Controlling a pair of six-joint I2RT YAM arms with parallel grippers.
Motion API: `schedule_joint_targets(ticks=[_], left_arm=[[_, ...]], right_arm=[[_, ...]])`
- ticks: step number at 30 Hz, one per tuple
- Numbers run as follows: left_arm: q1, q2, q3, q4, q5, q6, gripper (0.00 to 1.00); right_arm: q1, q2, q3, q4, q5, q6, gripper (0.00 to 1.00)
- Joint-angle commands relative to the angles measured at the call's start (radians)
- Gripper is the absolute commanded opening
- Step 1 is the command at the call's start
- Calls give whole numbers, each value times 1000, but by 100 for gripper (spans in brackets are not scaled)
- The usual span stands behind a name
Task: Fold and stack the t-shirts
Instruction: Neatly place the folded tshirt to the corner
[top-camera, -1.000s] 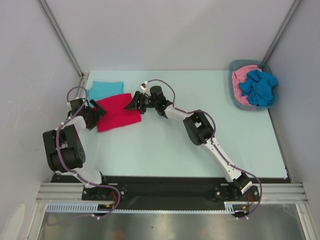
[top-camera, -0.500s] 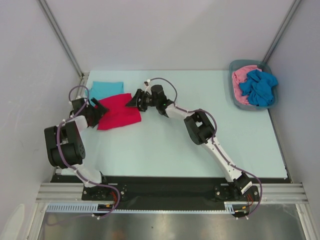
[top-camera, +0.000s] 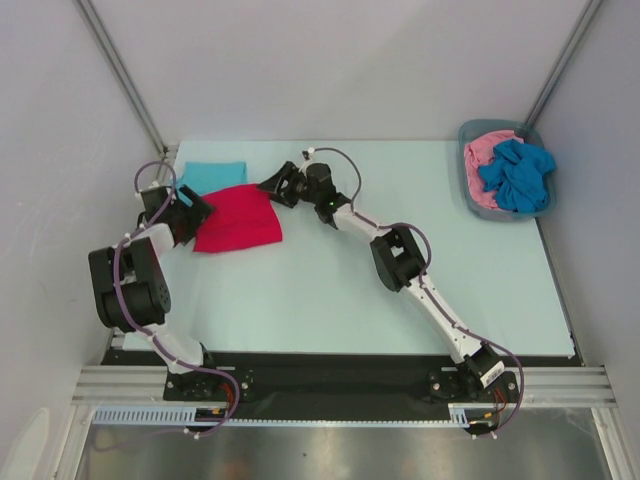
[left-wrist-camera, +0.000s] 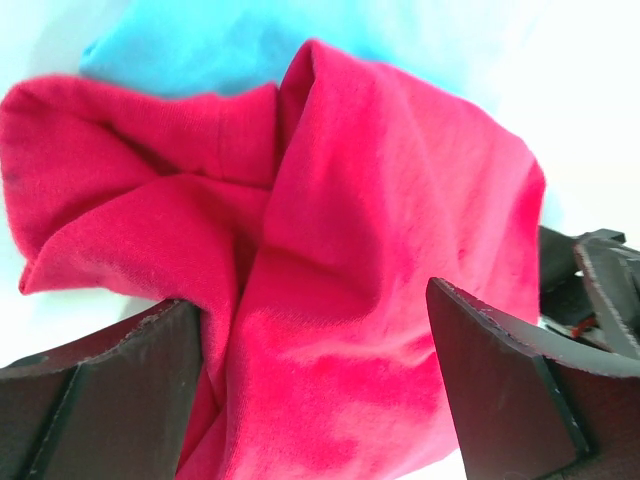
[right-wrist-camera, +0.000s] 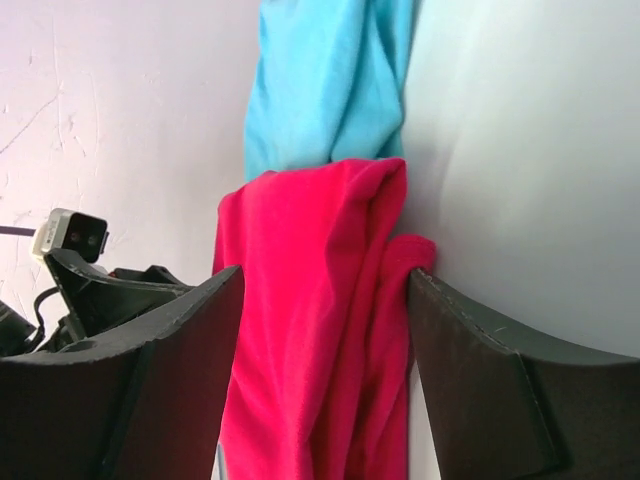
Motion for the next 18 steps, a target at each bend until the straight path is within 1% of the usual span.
schedule_joint_targets(ticks=[1, 9, 10, 13, 14, 16, 17, 18], left_arm=[[-6, 11, 47, 44, 16, -18, 92], [-6, 18, 24, 69, 24, -21, 92], [-6, 18, 21, 70, 24, -23, 91], [-8, 18, 15, 75, 27, -24, 91], [-6, 17, 16, 76, 30, -26, 91], [-6, 18, 16, 76, 30, -29, 89], [-6, 17, 18, 76, 32, -29, 88], [-6, 15, 18, 76, 33, -27, 85]], right_arm=[[13, 14, 12, 45, 21, 13, 71], [43, 8, -74, 80, -28, 15, 69], [42, -4, -88, 84, -32, 13, 68], [39, -40, -164, 106, -38, 4, 60], [36, -58, -177, 98, -39, -10, 53], [33, -75, -206, 95, -41, -22, 42], [30, -86, -214, 94, -41, -25, 30], [27, -92, -221, 88, -41, -34, 24]])
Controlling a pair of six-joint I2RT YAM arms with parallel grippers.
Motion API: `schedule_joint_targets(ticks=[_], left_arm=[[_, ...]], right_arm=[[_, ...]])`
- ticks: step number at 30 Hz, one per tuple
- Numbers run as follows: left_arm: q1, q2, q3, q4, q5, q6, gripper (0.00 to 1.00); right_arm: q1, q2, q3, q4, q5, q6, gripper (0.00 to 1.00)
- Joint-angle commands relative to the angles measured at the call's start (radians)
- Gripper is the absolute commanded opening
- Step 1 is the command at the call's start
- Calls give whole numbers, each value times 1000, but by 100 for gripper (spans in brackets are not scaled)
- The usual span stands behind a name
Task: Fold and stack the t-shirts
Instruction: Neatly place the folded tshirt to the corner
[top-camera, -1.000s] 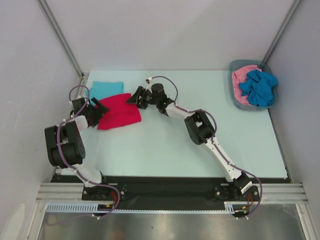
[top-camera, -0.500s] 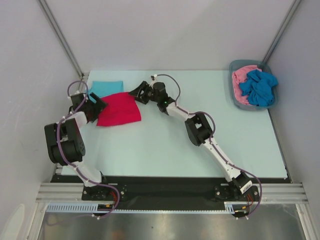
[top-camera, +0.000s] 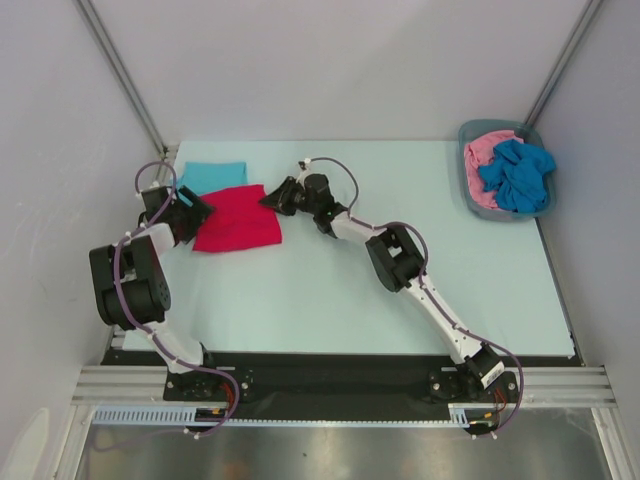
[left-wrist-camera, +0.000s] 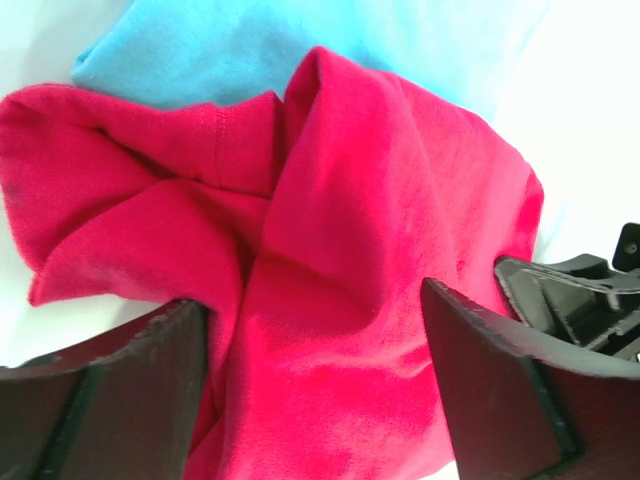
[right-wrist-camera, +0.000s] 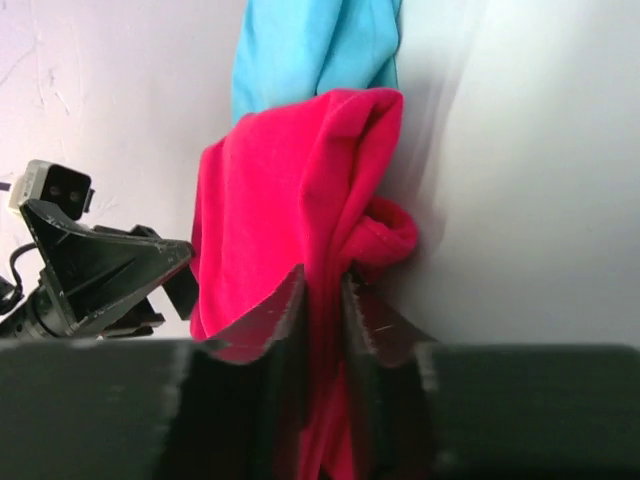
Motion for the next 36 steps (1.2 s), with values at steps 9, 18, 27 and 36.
schedule_joint_targets(ticks=[9, 18, 27, 36], left_arm=[[-10, -6, 23, 52, 30, 1, 43], [-24, 41, 183, -32, -29, 52, 12], [-36, 86, 408, -142, -92, 99, 9], [-16, 116, 506, -185, -151, 134, 6]], right_arm=[[-3, -89, -96, -28, -33, -51, 0], [-4, -68, -19, 14, -44, -19, 0], [-32, -5, 131, 88, -33, 81, 0], [-26, 35, 214, 134, -16, 138, 0]])
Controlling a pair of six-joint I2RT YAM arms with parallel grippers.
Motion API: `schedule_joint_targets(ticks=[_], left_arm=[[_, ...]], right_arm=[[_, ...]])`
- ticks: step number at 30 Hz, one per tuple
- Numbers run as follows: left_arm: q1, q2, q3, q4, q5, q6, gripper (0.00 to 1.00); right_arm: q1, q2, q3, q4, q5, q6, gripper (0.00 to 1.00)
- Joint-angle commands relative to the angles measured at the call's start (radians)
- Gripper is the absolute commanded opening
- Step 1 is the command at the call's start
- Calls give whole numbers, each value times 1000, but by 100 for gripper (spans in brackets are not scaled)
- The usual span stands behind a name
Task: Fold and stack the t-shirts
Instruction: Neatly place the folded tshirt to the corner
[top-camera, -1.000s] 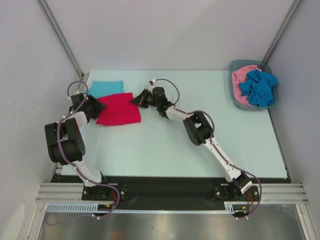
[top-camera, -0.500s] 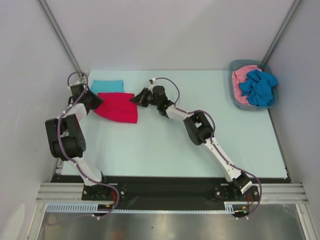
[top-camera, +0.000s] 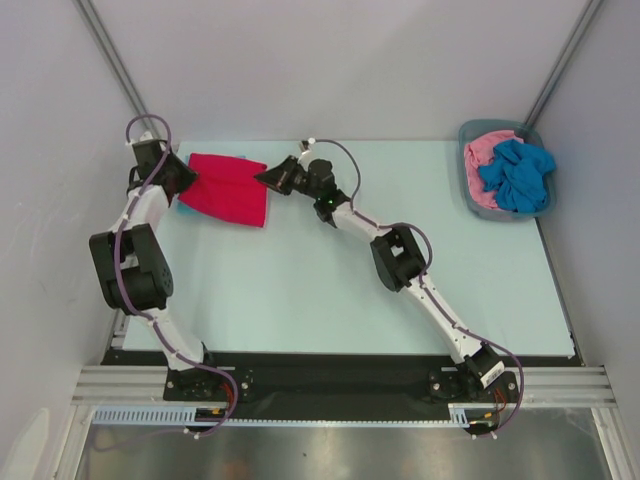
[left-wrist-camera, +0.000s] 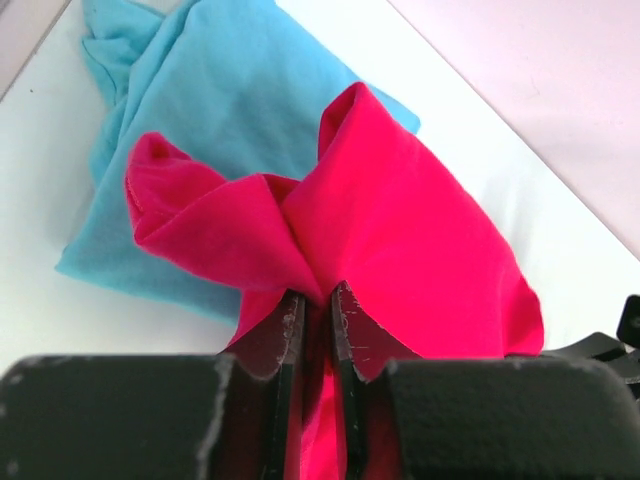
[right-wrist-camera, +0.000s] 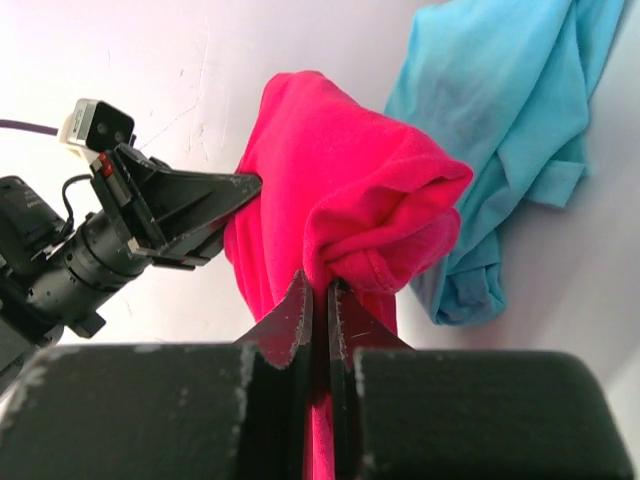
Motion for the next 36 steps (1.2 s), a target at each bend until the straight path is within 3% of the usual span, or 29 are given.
schedule_joint_targets(ticks=[1, 13, 17, 23, 24, 27, 30, 31, 34, 36], left_arm=[[27, 18, 80, 9, -67, 32, 6], [92, 144, 266, -71, -134, 48, 5], [98, 136, 249, -63, -159, 35, 5], [100, 95, 137, -28, -162, 25, 5], [100, 87, 117, -20, -162, 25, 6], [104, 66, 42, 1, -162, 14, 9], [106, 52, -4, 9, -170, 12, 29], [106, 52, -12, 3, -191, 12, 45], [106, 51, -6, -31, -219, 9, 72], [106, 49, 1, -48, -240, 11, 76]], right_arm=[[2, 10, 20, 70, 0, 29, 0], [32, 12, -78, 127, -34, 34, 0], [29, 59, 19, 86, -37, 37, 0], [26, 81, 18, 60, -68, 29, 0], [25, 81, 11, 52, -72, 28, 1], [20, 78, -3, 43, -98, 26, 19], [19, 65, -14, 37, -124, 12, 45], [15, 53, -35, 37, -132, 6, 57], [12, 18, -121, 69, -152, -3, 67], [6, -28, -167, 78, -152, -20, 68]])
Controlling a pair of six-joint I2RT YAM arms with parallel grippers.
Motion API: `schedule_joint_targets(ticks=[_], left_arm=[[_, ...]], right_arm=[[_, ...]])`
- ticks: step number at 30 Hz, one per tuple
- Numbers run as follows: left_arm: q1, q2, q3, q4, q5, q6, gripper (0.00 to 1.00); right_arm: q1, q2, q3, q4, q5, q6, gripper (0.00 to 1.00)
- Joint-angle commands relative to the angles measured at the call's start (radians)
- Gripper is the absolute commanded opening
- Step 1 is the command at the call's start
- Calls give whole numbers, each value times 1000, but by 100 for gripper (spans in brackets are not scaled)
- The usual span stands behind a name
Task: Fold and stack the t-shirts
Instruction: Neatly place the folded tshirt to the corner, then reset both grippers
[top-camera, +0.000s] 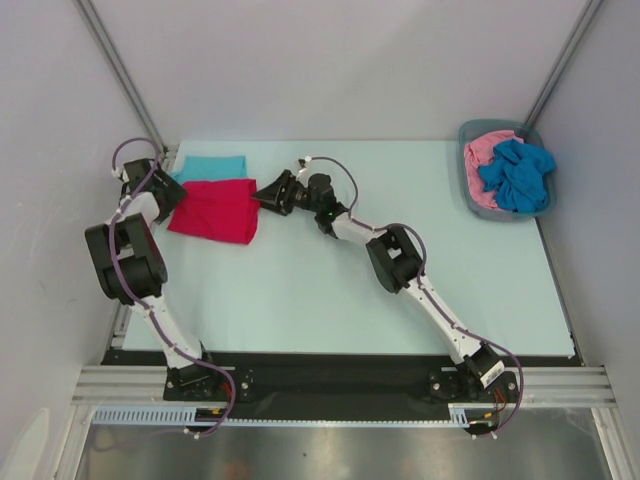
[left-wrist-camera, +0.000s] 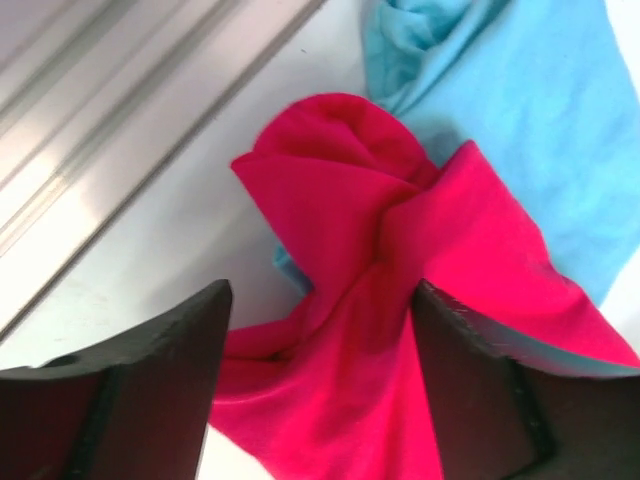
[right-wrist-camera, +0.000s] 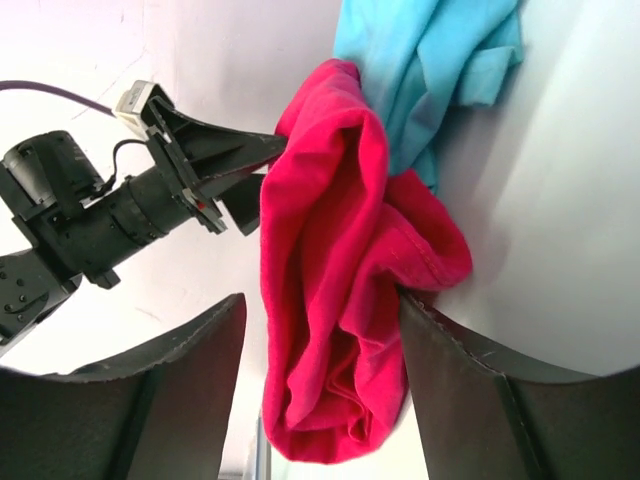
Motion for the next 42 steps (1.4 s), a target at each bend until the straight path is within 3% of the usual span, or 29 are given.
schedule_joint_targets(ticks=[1, 12, 19, 24, 30, 37, 42], left_arm=[[5, -79, 20, -4, -83, 7, 79], [-3, -185, -35, 3, -97, -15, 83], [-62, -275, -55, 31, -33, -26, 84], [-228, -303, -40, 37, 24, -21, 82], [-496, -262, 52, 10, 12, -9, 80], [-728, -165, 156, -12, 50, -16, 79], [-843, -124, 138, 17, 108, -13, 80]], right_arm=[[-11, -82, -101, 13, -37, -47, 68], [-41, -237, -191, -9, -56, -130, 66], [-72, -378, -256, -192, -17, -295, 66], [-113, -534, -306, -454, 107, -490, 66], [-159, -812, -547, -638, 265, -660, 67], [-233, -1133, -900, -740, 460, -713, 67], [-268, -1323, -1113, -796, 603, -707, 67]])
